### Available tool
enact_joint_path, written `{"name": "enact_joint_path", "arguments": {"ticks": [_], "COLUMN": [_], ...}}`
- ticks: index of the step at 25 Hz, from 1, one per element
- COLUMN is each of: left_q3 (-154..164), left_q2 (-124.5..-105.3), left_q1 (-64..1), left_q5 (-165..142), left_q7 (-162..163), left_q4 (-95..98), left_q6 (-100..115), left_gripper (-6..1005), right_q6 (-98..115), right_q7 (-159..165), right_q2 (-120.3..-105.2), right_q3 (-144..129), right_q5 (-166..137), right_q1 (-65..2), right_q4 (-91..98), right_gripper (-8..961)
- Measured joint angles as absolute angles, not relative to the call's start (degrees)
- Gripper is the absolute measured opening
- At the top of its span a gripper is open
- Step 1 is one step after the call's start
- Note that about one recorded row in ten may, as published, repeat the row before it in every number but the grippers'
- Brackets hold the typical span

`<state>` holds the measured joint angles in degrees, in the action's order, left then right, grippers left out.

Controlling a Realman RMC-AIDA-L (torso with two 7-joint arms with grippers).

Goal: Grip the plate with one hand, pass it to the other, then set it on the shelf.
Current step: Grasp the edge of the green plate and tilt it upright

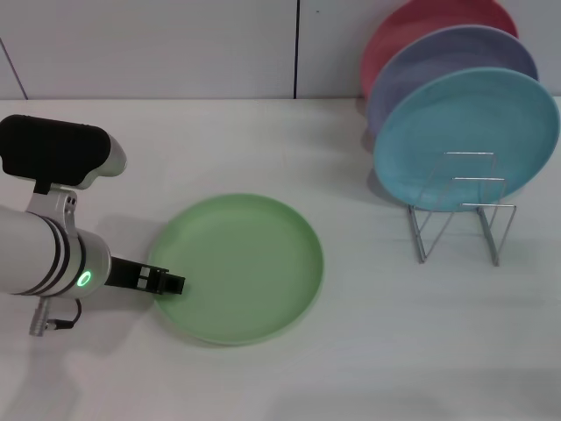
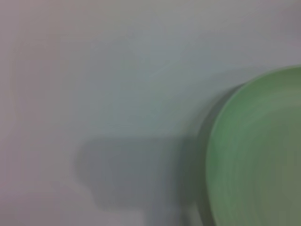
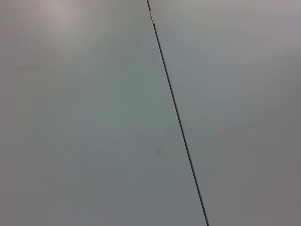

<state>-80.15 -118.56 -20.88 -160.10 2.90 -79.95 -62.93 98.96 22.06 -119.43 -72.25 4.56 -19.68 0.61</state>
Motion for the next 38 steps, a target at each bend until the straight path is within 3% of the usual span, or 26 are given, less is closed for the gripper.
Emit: {"name": "enact_joint_path", "arguments": {"ticks": [24, 38], "left_q3": [-80.5, -81.1], "left_q2": [-118.47, -118.42], "left_q1": [-25.0, -26.1], "left_q5": [-160.1, -160.0], "left_q7": [2.8, 2.8], "left_q4": [-76.7, -75.9], "left_q6": [-63.4, -63.6], "left_gripper": [791, 343], "right_q6": [99.0, 98.7], "right_q7": [22.1, 22.1], "right_q2": [-119.41, -119.35], "right_q3": [-72.2, -72.2], "right_q5": [4.5, 4.5], "right_q1": [-19.7, -19.9], "right_q4": [0.8, 1.0], "right_gripper": [739, 738]}}
